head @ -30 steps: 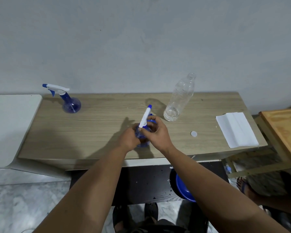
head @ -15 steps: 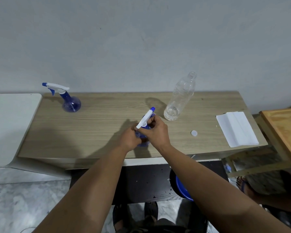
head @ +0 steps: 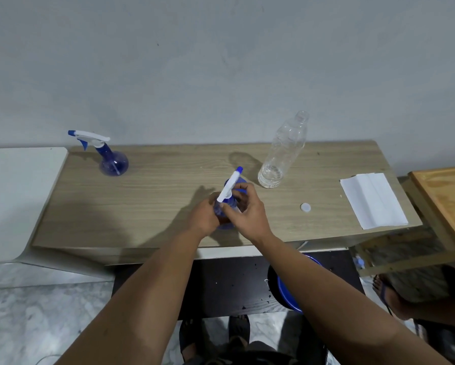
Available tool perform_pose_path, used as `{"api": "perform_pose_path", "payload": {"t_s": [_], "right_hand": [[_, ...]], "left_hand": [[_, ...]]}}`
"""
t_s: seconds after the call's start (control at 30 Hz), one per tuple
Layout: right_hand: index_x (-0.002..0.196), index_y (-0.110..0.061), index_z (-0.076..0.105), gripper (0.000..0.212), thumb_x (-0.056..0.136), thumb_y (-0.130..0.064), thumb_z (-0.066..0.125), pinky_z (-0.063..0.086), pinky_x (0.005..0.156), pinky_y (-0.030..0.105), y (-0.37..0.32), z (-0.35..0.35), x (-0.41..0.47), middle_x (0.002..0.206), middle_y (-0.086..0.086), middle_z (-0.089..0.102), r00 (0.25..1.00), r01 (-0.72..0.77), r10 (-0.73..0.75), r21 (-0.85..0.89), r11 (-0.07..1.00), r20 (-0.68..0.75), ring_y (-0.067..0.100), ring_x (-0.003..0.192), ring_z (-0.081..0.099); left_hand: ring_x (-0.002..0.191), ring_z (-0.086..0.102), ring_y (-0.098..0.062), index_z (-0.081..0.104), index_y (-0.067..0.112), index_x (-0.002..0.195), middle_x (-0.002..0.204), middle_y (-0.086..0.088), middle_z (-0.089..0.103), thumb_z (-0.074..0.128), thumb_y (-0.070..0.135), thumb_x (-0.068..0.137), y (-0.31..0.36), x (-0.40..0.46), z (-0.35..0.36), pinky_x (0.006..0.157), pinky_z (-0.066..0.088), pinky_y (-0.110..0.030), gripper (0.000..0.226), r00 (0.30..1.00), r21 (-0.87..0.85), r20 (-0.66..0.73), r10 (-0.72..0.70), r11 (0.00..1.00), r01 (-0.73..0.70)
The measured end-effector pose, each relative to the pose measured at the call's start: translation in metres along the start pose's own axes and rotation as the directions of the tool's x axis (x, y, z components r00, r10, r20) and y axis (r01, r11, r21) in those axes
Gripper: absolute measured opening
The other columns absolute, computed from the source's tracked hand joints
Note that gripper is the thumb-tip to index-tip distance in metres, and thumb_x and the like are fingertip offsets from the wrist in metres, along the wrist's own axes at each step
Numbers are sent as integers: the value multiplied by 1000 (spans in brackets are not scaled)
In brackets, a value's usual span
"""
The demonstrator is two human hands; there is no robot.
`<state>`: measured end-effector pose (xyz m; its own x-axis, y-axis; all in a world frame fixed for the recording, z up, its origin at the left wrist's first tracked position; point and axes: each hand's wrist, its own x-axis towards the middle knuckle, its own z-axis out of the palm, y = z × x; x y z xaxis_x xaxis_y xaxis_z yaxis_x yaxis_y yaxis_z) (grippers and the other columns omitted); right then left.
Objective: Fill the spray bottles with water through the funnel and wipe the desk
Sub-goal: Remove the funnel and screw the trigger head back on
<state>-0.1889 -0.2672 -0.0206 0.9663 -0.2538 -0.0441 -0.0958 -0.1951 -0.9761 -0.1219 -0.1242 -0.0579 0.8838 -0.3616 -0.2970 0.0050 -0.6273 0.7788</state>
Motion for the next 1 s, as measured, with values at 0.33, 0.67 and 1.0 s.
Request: {"api": "perform_pose_path", "payload": {"t_s": [0.33, 0.67, 1.0], "right_hand": [[115, -13, 59, 38, 85, -10, 81, 59, 86, 29, -2, -2, -4, 103, -5, 77, 999, 39, -39, -36, 999, 8, 12, 100, 75], [108, -19, 61, 36, 82, -17, 86, 60, 90, 34, -1, 0, -2, 101, -5, 77, 999, 47, -46, -9, 999, 6, 12, 99, 75], [116, -16, 73, 23, 94, -13, 76, 57, 86, 24, 4, 7, -7, 103, -4, 77, 999, 44, -44, -9, 999, -5, 13, 96, 74]], "left_hand": [[95, 70, -22, 65, 25, 111, 100, 2, 73, 64, 18, 81, 4, -5, -2, 82, 57, -39, 30, 1000, 95, 7, 17, 995, -18], [92, 71, -15, 61, 35, 114, 98, 7, 73, 77, 27, 64, 10, -11, -3, 89, 57, -41, 53, 999, -126, 34, 10, 992, -6], [84, 69, -14, 55, 42, 118, 87, 15, 68, 73, 23, 82, 9, -26, 5, 65, 46, -22, 45, 997, -23, -72, -39, 999, 38]]}}
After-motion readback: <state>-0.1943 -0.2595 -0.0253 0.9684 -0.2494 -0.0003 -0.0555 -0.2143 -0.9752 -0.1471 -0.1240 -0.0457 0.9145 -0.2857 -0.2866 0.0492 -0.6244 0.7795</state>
